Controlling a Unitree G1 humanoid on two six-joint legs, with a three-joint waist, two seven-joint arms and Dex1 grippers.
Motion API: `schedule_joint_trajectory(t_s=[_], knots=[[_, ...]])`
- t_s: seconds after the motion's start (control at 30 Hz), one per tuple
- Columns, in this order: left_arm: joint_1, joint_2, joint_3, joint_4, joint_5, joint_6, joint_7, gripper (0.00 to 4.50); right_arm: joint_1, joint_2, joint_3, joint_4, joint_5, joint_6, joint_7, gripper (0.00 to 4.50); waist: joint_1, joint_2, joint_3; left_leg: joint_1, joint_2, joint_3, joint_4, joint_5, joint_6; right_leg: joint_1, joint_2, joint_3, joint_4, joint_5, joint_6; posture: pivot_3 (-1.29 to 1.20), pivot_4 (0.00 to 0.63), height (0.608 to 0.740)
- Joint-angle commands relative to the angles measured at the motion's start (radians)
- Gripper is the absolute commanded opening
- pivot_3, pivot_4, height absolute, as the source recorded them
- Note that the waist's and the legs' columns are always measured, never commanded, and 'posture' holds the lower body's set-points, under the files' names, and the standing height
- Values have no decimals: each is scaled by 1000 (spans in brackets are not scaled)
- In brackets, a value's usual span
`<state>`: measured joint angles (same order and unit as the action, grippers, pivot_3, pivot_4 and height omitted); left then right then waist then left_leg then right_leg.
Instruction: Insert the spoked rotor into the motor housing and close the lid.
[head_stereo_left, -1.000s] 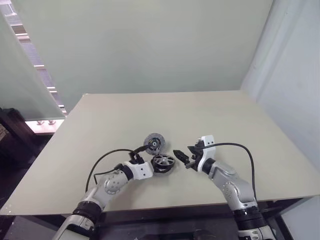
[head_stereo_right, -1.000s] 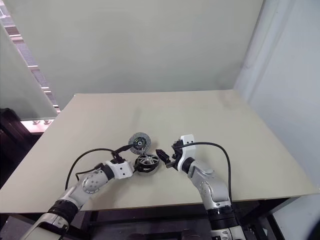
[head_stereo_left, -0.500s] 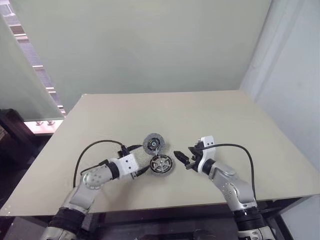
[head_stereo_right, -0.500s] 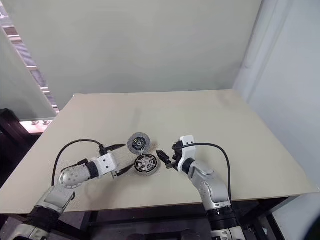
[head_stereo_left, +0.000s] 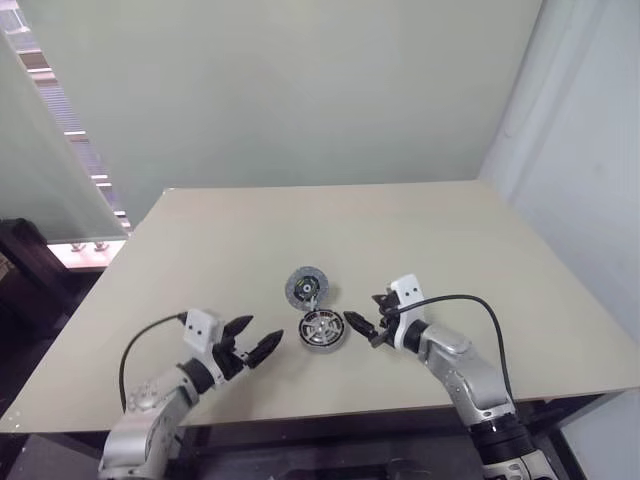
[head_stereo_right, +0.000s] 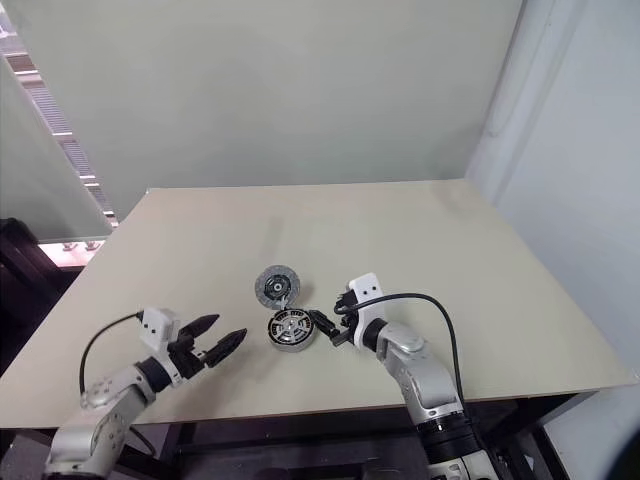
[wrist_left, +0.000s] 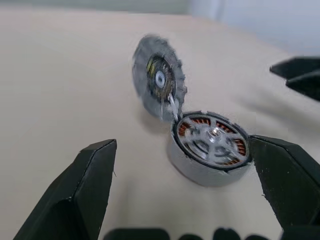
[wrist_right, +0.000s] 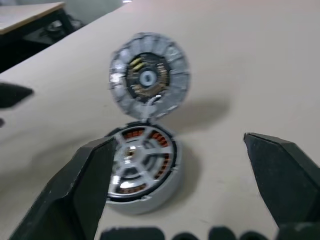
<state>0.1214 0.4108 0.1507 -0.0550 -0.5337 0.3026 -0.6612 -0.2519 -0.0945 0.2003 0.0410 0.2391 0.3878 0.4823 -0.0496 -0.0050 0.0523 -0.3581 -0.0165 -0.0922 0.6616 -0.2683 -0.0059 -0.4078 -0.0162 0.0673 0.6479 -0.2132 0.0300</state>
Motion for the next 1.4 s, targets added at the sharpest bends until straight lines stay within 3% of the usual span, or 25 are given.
schedule_joint_trajectory(t_s=[0.03,0.33,0.67,0.93,1.03,1.3,1.33,1.4], knots=[[6,-31,49,-81,-39,5,42,4500,-14,4,38,-7,-33,-19,6,3234,0,0,0,0,0,0,0,0,0,1,0,0,0,0,0,0,0,740],[10,-101,67,-100,-51,15,112,4500,-159,113,101,245,-177,-113,-104,34,-1,0,0,1,0,3,2,0,0,1,0,1,0,0,-1,0,0,740],[8,-119,41,-115,-23,22,137,4500,-252,163,120,591,-264,-192,-111,34,-1,-1,0,0,-1,1,0,0,-1,1,0,1,-1,0,0,0,0,740],[11,-124,29,-105,-7,25,142,4500,-228,158,51,380,-176,-191,-21,34,-1,0,0,0,-1,1,0,0,-1,1,0,1,-1,0,0,0,0,740],[6,-125,27,-97,-5,26,142,4500,-233,111,75,264,-177,-107,41,630,-1,0,0,0,-1,1,0,0,-1,0,0,1,-1,0,0,0,0,740],[-13,-142,18,-78,-3,28,142,4500,-264,-108,246,43,-294,-19,243,3467,-1,0,-1,0,-1,1,0,0,-1,0,0,1,-1,0,0,0,0,740],[-14,-144,16,-76,-1,26,142,4500,-273,-136,271,27,-313,-21,270,3718,-1,0,-1,0,-1,1,0,0,-1,0,0,1,-1,0,-1,0,0,740],[-17,-148,16,-72,-2,29,140,4500,-294,-190,325,-1,-353,-30,328,3718,-1,0,-1,0,-1,1,0,0,-1,0,0,1,-1,0,0,0,0,740]])
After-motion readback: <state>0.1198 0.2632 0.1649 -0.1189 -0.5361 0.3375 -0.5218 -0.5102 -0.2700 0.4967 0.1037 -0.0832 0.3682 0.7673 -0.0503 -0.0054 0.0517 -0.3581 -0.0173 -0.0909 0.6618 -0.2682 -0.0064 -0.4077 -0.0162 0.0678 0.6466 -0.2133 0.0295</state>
